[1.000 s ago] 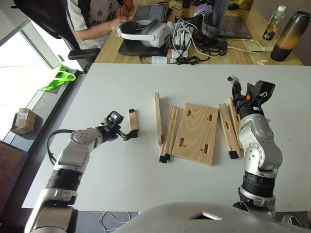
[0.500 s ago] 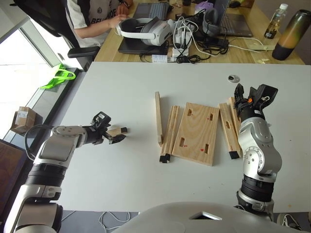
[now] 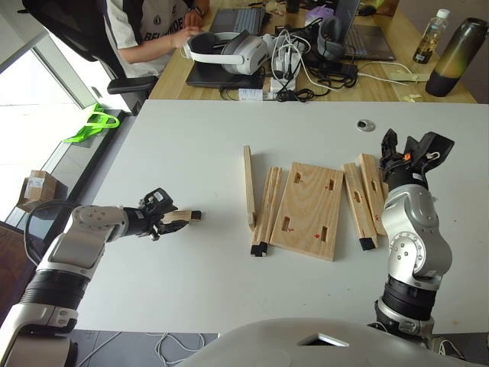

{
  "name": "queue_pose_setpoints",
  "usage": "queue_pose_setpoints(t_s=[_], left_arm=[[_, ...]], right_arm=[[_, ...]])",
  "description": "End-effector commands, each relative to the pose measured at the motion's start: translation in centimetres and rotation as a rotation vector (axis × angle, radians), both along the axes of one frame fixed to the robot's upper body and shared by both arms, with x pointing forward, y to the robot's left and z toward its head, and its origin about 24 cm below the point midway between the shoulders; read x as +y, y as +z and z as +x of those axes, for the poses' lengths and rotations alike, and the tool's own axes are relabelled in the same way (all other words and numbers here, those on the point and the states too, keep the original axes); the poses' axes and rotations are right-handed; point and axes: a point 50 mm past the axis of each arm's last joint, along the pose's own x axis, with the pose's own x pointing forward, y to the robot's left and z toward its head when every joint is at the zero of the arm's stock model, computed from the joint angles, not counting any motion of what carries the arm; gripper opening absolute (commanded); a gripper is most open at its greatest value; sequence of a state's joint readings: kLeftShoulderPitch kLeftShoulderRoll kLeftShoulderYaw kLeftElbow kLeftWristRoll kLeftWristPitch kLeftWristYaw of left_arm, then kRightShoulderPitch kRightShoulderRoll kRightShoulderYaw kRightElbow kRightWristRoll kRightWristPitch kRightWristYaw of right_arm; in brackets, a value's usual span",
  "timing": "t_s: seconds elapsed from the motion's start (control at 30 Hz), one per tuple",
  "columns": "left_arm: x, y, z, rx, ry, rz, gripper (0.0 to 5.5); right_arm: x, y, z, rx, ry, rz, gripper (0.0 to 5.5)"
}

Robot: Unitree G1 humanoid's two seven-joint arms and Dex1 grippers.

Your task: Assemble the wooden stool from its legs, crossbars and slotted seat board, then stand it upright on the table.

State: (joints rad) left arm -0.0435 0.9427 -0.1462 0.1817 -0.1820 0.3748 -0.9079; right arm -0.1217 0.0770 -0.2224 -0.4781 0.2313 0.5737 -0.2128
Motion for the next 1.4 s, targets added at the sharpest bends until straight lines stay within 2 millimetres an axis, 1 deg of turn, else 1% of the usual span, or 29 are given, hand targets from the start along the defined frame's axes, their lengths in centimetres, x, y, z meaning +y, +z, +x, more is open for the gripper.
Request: queue_pose_setpoints(t_s=[0.03, 0.1, 0.17, 0.27, 0.33, 0.43, 0.5, 0.53, 0.57, 0.6, 0.63, 0.67, 0.7, 0.73, 0.77, 0.83, 0.9, 0.97, 1.03, 1.07, 1.1, 1.17, 1.27, 1.4], left_arm=[[1.0, -4.9, -4.9, 0.264, 0.058, 0.065, 2.06], [1.0, -4.5, -4.7, 0.257, 0.057, 0.039, 1.77], [0.8, -4.0, -3.8, 0.210, 0.086, -0.003, 1.42], [0.1, -2.5, -1.2, 0.053, 0.166, -0.118, 1.31], [-0.3, -0.8, 1.2, -0.093, 0.226, -0.186, 1.31], [-1.3, 3.3, 5.0, -0.320, 0.289, -0.290, 1.30], [-2.9, 7.4, 7.6, -0.482, 0.280, -0.371, 1.29], [-3.7, 9.3, 8.5, -0.555, 0.274, -0.406, 1.29], [-4.7, 11.4, 9.3, -0.640, 0.260, -0.431, 1.29], [-5.5, 13.1, 9.8, -0.714, 0.247, -0.445, 1.29], [-6.5, 14.6, 10.3, -0.799, 0.222, -0.445, 1.29], [-7.5, 15.7, 10.7, -0.871, 0.192, -0.438, 1.29], [-9.1, 16.5, 11.1, -0.951, 0.138, -0.436, 1.29], [-10.7, 17.0, 11.4, -1.017, 0.087, -0.438, 1.29], [-12.5, 17.0, 11.6, -1.074, 0.028, -0.443, 1.29], [-15.9, 16.5, 11.5, -1.170, -0.095, -0.455, 1.29], [-18.5, 16.0, 11.0, -1.225, -0.179, -0.484, 1.29], [-20.2, 16.0, 10.5, -1.275, -0.219, -0.526, 1.29], [-21.1, 16.3, 9.9, -1.318, -0.236, -0.571, 1.29], [-21.3, 16.5, 9.7, -1.335, -0.245, -0.585, 1.29], [-21.5, 16.5, 9.4, -1.339, -0.259, -0.603, 1.29], [-22.0, 16.0, 8.6, -1.320, -0.319, -0.620, 1.29], [-22.5, 15.2, 7.7, -1.276, -0.366, -0.642, 1.29], [-22.8, 14.6, 7.0, -1.254, -0.408, -0.635, 1.29]], right_arm=[[-0.4, 1.1, 0.4, -0.041, -0.083, 0.044, 2.36], [-0.4, 1.1, 0.4, -0.042, -0.092, 0.048, 2.36], [-0.4, 1.0, 0.4, -0.040, -0.098, 0.048, 2.36], [-0.7, 1.0, 0.7, -0.048, -0.101, 0.033, 2.36], [-1.0, 1.4, 1.1, -0.069, -0.096, 0.006, 2.36], [-1.2, 2.7, 2.2, -0.136, -0.054, -0.046, 2.36], [-0.7, 4.6, 3.7, -0.210, 0.043, -0.075, 2.36], [-0.3, 5.4, 4.5, -0.236, 0.111, -0.075, 2.36], [0.4, 6.4, 5.4, -0.258, 0.204, -0.050, 2.36], [1.1, 7.0, 6.1, -0.263, 0.307, -0.010, 2.36], [2.1, 7.8, 6.5, -0.278, 0.438, 0.043, 2.55], [2.9, 8.4, 6.8, -0.286, 0.548, 0.091, 2.65], [3.9, 9.2, 6.6, -0.304, 0.684, 0.146, 2.82], [4.7, 9.9, 6.2, -0.322, 0.805, 0.185, 2.94], [5.5, 10.4, 5.7, -0.337, 0.920, 0.213, 3.13], [6.6, 11.0, 4.7, -0.356, 1.093, 0.263, 3.43], [7.0, 11.2, 4.3, -0.361, 1.180, 0.302, 3.80], [7.2, 11.3, 4.1, -0.357, 1.208, 0.318, 4.14], [7.3, 11.3, 4.1, -0.352, 1.214, 0.329, 4.38], [7.4, 11.3, 4.1, -0.351, 1.214, 0.333, 4.61], [7.5, 11.3, 4.2, -0.350, 1.208, 0.339, 4.73], [7.6, 11.4, 4.5, -0.358, 1.179, 0.346, 4.77], [7.8, 11.6, 4.4, -0.375, 1.179, 0.352, 4.77], [8.0, 11.8, 4.2, -0.394, 1.192, 0.359, 4.14]])
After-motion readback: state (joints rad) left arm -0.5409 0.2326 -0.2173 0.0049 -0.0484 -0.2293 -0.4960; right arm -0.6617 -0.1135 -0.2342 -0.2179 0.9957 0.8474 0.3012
